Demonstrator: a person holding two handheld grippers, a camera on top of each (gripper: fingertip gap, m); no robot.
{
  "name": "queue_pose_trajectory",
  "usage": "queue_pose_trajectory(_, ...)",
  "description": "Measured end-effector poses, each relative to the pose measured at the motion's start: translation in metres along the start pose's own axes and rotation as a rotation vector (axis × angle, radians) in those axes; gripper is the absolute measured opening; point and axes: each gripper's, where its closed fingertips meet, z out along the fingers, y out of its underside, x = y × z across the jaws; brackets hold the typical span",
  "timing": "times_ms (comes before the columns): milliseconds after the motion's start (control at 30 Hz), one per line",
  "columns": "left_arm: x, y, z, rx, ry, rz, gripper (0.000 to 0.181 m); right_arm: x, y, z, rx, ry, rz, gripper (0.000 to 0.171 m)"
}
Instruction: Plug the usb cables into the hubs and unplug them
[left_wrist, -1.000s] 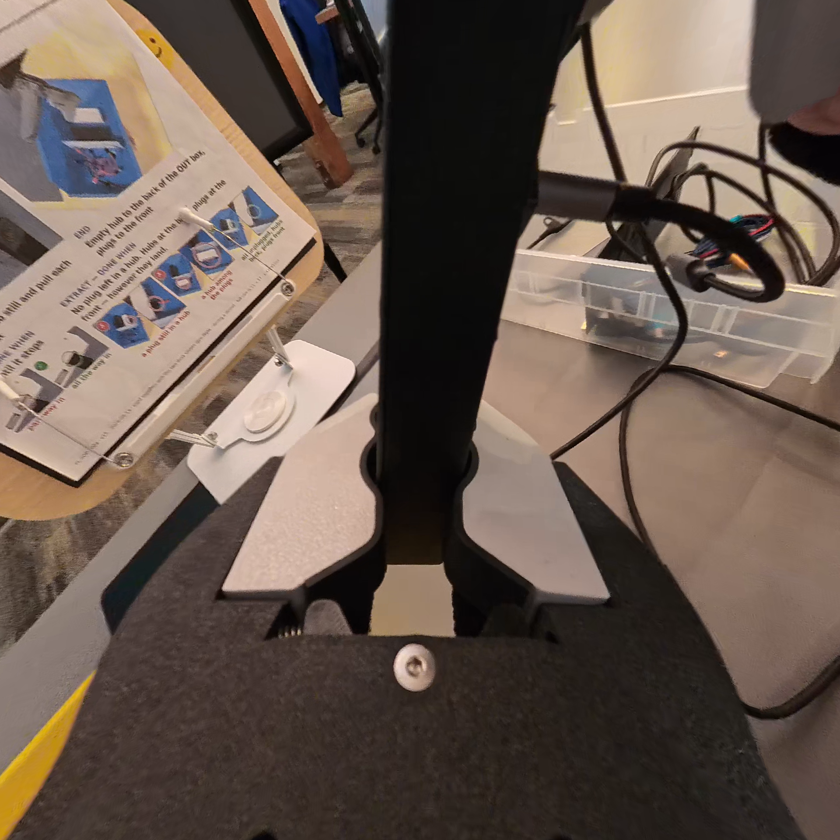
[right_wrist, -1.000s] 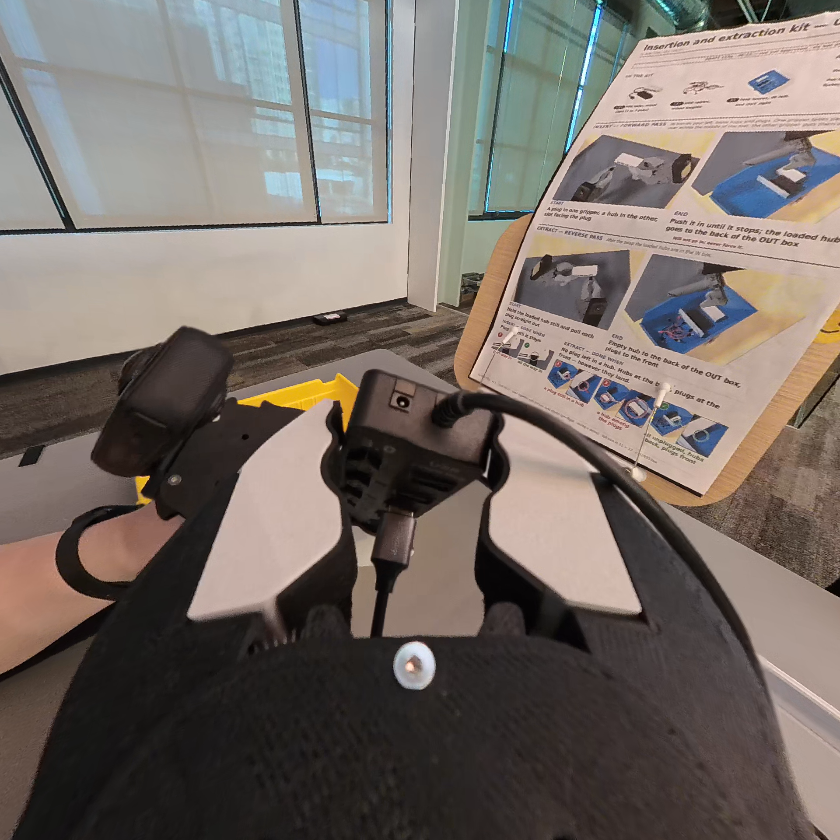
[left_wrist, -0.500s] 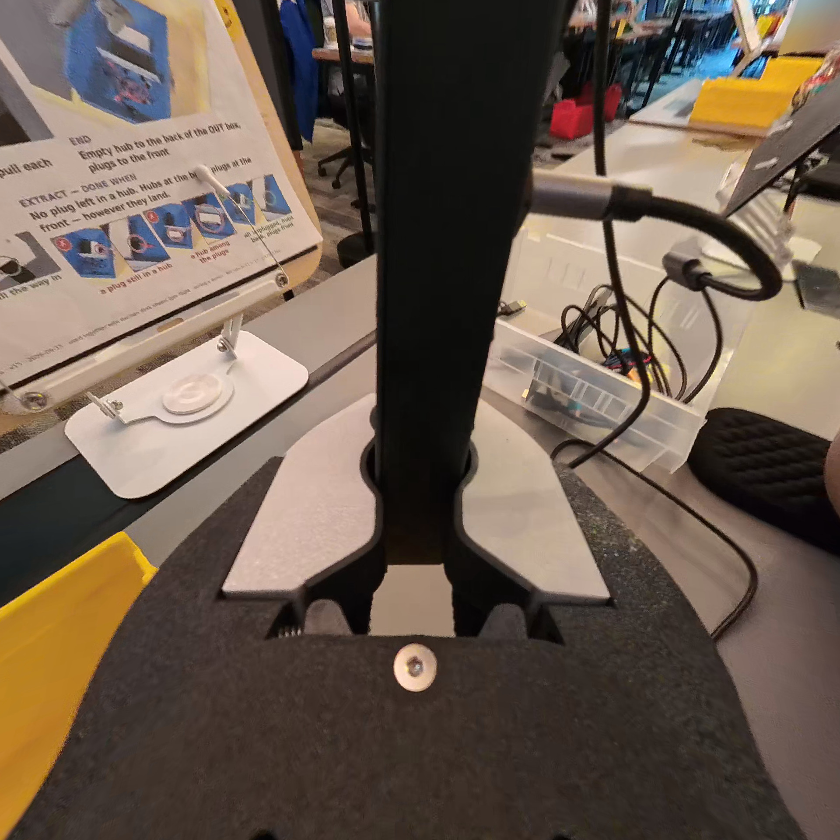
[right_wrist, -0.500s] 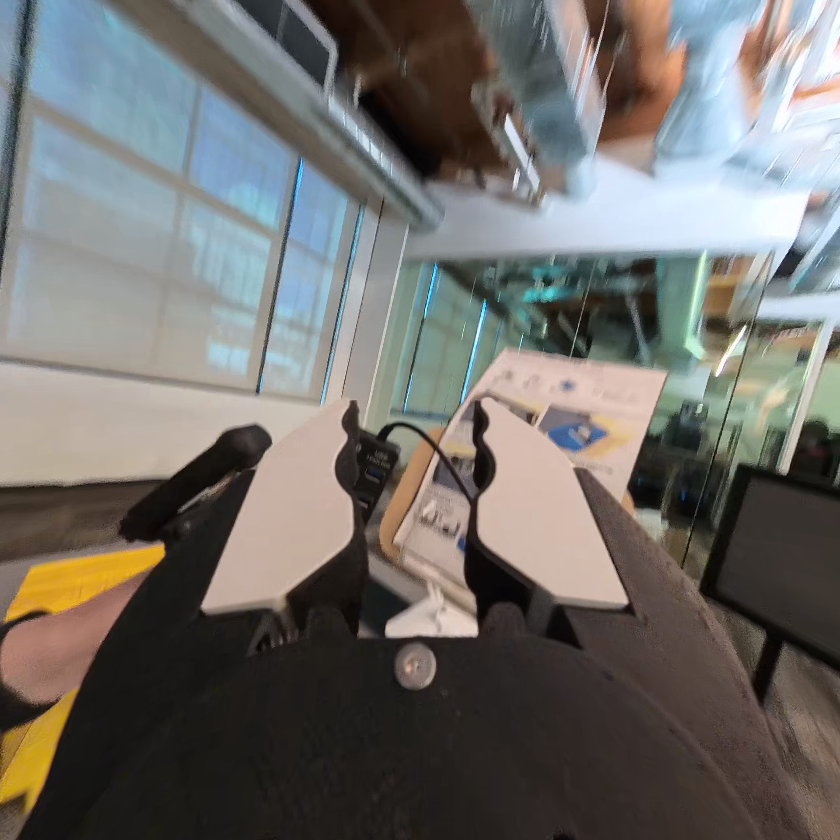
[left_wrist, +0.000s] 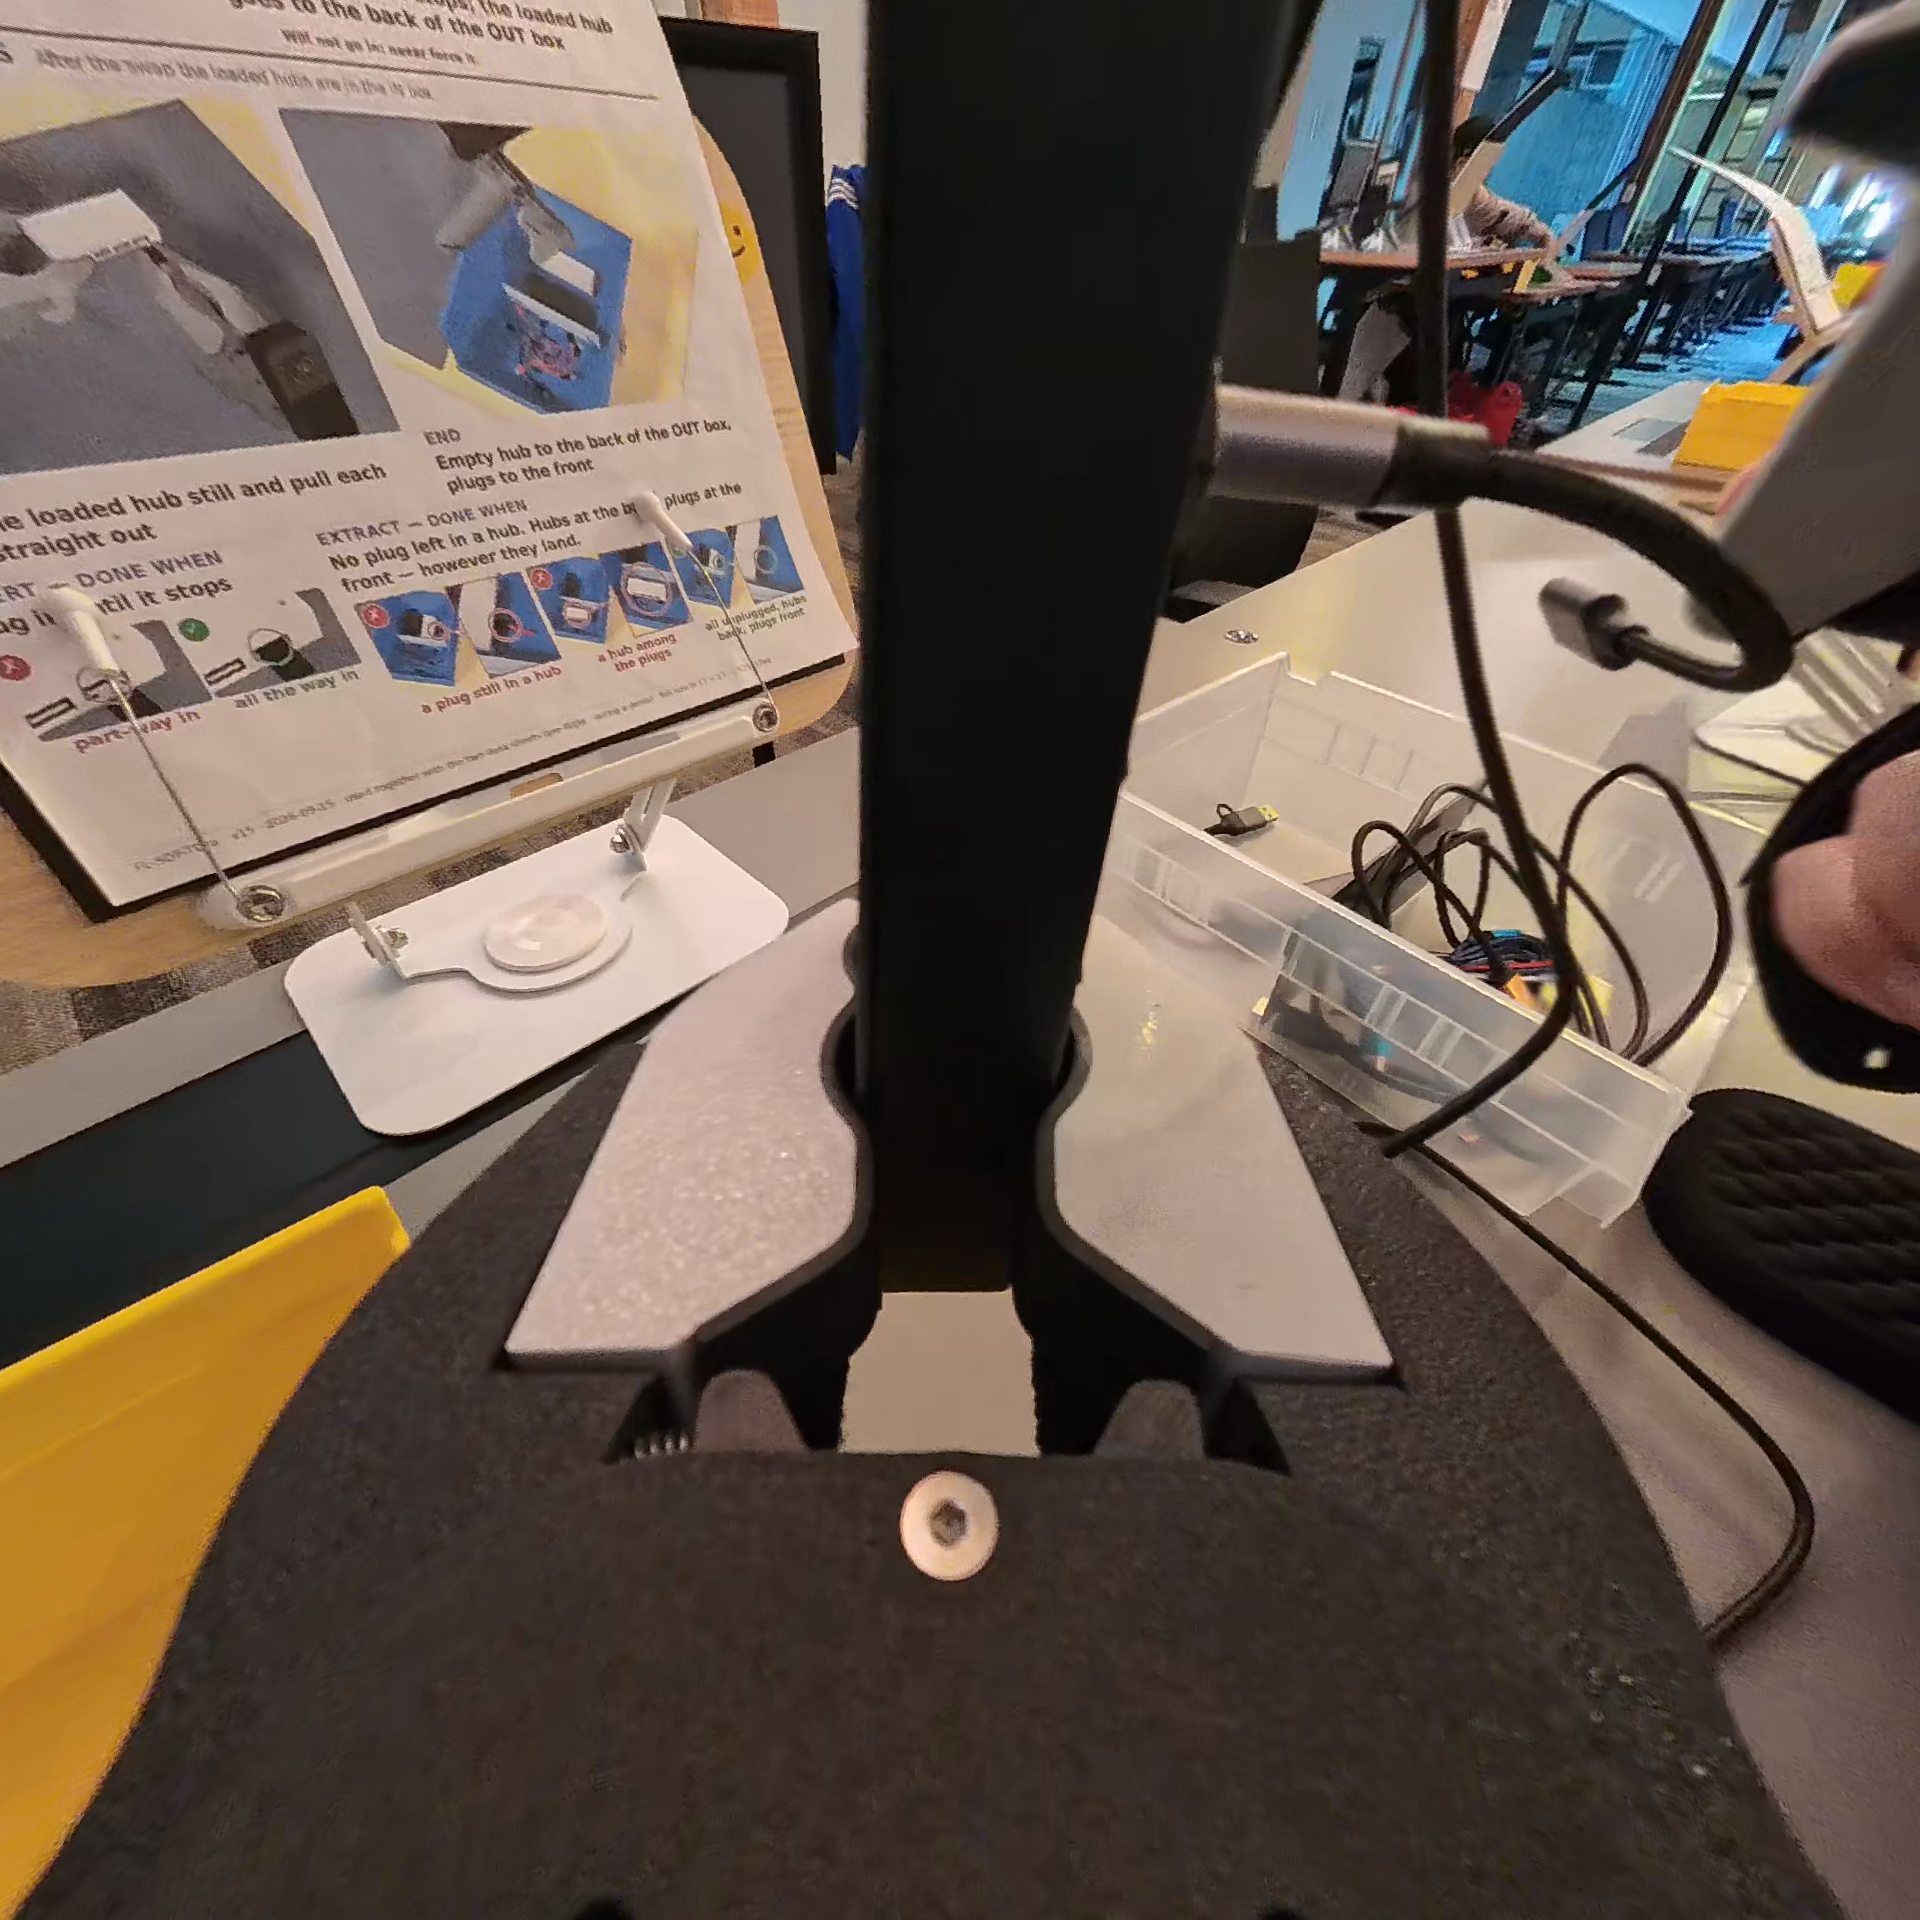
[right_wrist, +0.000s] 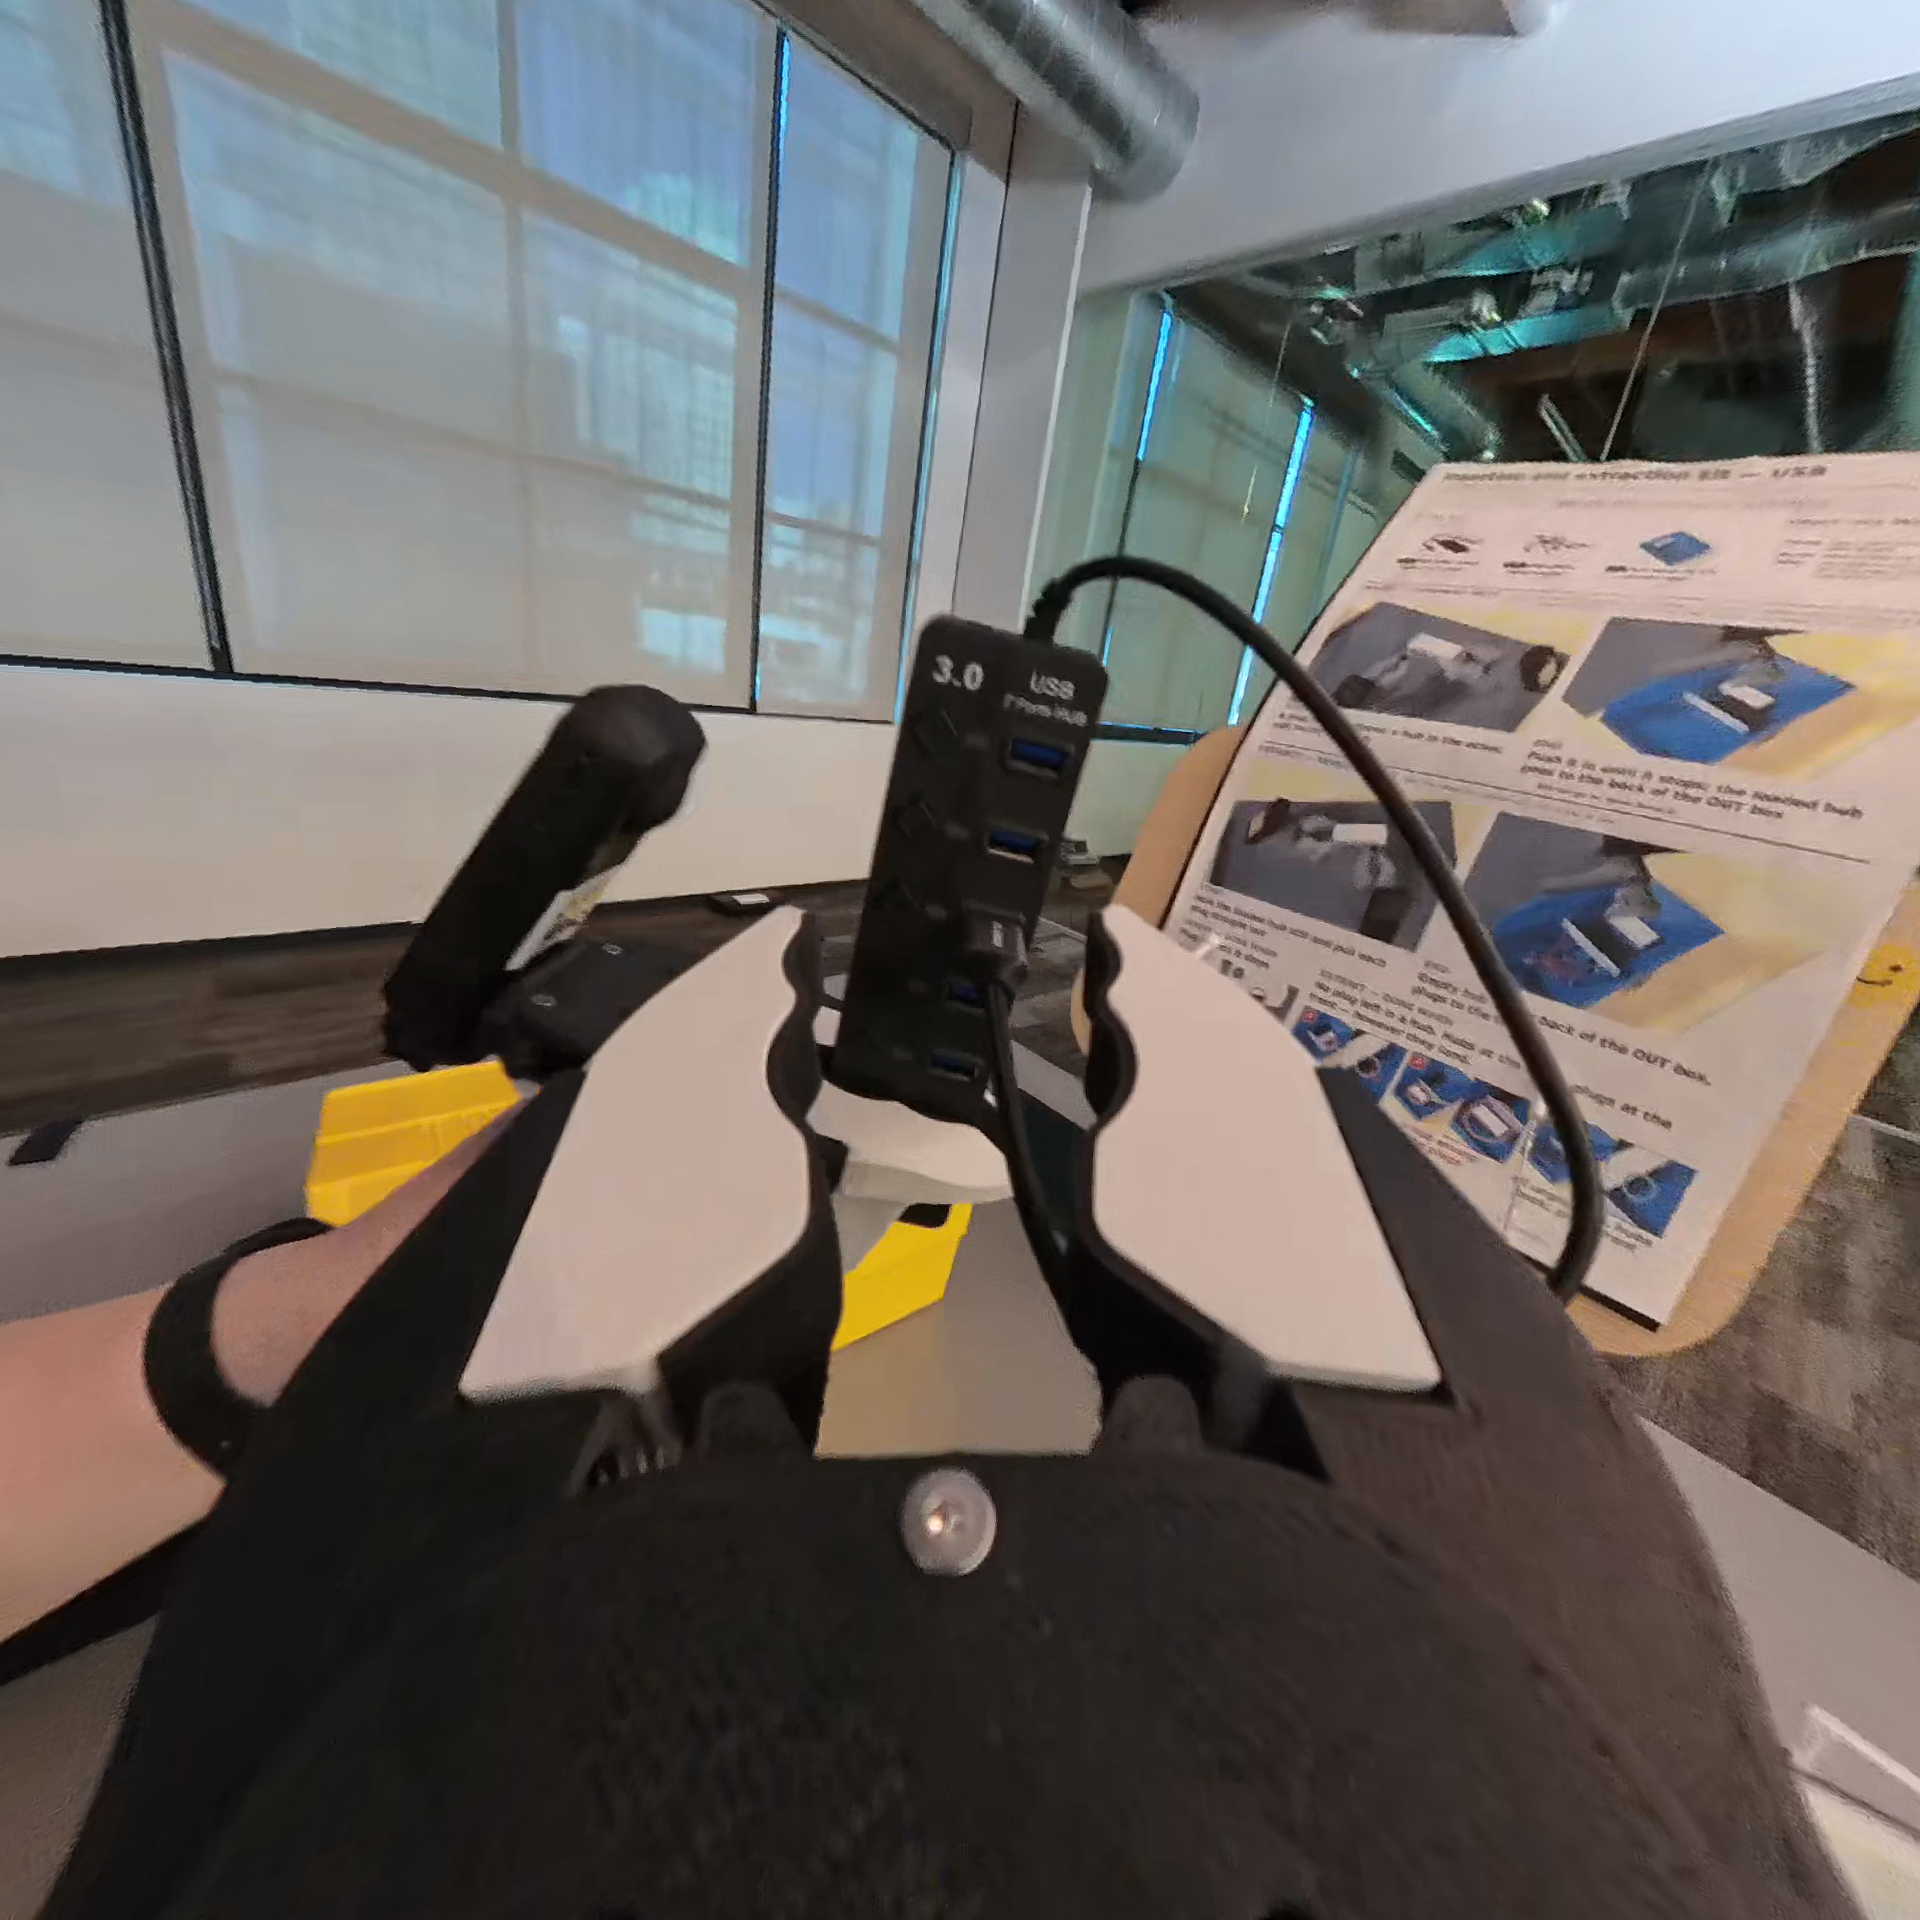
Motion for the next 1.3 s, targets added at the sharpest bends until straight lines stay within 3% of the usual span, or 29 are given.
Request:
queue_pose_trajectory(433,0.014,0.004,0.007,-0.001,-0.014,0.077,0.027,0.009,0.032,0.014,-0.092,0.029,0.001,0.035)
queue_pose_trajectory(1300,0.027,0.003,0.01,0.033,-0.015,0.12,0.027,0.014,0.035,0.014,-0.063,0.036,-0.032,0.018)
